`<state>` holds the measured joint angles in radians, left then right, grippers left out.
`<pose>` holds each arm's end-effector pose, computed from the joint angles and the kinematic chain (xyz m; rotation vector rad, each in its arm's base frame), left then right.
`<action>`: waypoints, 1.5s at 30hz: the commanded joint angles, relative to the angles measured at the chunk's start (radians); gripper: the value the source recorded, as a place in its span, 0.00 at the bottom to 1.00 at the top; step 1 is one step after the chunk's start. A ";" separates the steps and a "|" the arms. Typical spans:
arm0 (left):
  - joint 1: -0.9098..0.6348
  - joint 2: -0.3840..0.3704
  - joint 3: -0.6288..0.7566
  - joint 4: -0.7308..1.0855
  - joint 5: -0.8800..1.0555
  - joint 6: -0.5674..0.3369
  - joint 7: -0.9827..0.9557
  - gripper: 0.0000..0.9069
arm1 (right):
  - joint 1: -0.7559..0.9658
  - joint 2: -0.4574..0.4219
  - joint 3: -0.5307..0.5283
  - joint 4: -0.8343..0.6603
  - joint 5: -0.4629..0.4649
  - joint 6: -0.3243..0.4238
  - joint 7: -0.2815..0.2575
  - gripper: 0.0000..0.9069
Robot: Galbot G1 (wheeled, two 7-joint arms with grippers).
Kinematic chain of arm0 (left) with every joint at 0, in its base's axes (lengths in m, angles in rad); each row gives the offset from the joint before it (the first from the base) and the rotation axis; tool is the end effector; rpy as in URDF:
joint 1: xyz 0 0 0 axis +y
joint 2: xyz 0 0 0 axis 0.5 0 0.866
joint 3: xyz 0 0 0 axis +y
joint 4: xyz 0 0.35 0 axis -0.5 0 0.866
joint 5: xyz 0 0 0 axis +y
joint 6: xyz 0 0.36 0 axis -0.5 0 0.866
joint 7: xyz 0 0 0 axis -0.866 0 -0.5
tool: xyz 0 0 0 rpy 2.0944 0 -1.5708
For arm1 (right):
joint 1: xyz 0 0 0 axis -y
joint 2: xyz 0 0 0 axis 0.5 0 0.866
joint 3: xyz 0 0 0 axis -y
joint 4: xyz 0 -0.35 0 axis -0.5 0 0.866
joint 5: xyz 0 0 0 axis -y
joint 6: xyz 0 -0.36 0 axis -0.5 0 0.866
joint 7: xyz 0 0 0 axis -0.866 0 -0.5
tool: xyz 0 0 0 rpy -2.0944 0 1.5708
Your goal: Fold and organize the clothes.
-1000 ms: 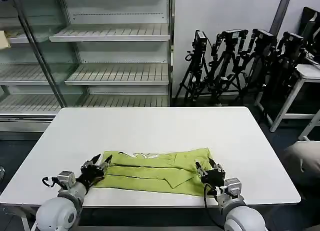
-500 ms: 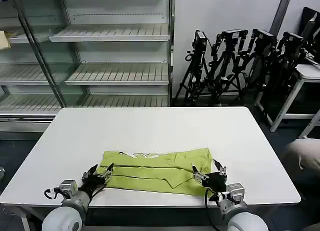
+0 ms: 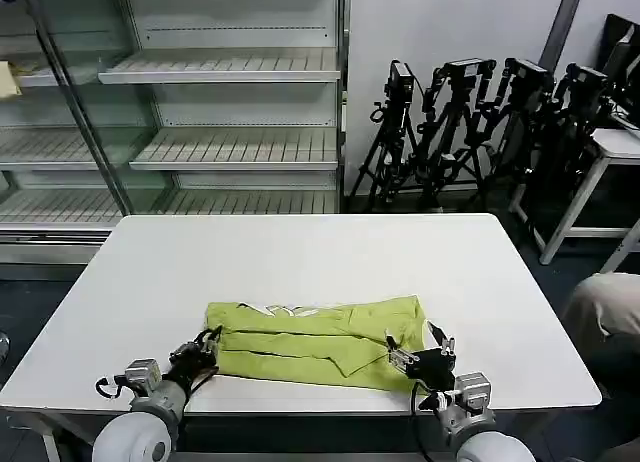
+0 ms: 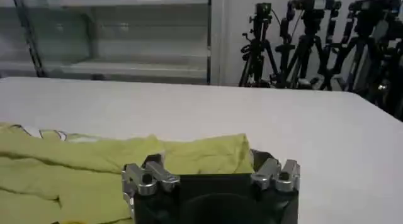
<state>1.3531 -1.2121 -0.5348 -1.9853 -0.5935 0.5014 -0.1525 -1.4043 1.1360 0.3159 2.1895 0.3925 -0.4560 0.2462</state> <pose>0.2568 0.0754 -0.2810 -0.0724 -2.6889 0.2430 0.2152 -0.0046 -0.2442 0.2646 -2.8163 0.0522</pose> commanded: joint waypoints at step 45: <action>-0.053 -0.037 0.318 -0.178 0.320 0.015 0.146 0.01 | 0.029 0.010 0.012 -0.038 -0.036 0.015 -0.006 1.00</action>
<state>1.3111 -1.1692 -0.3812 -2.1534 -0.3095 0.5194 -0.0122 -1.3708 1.1471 0.3225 2.1511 0.3607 -0.4426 0.2397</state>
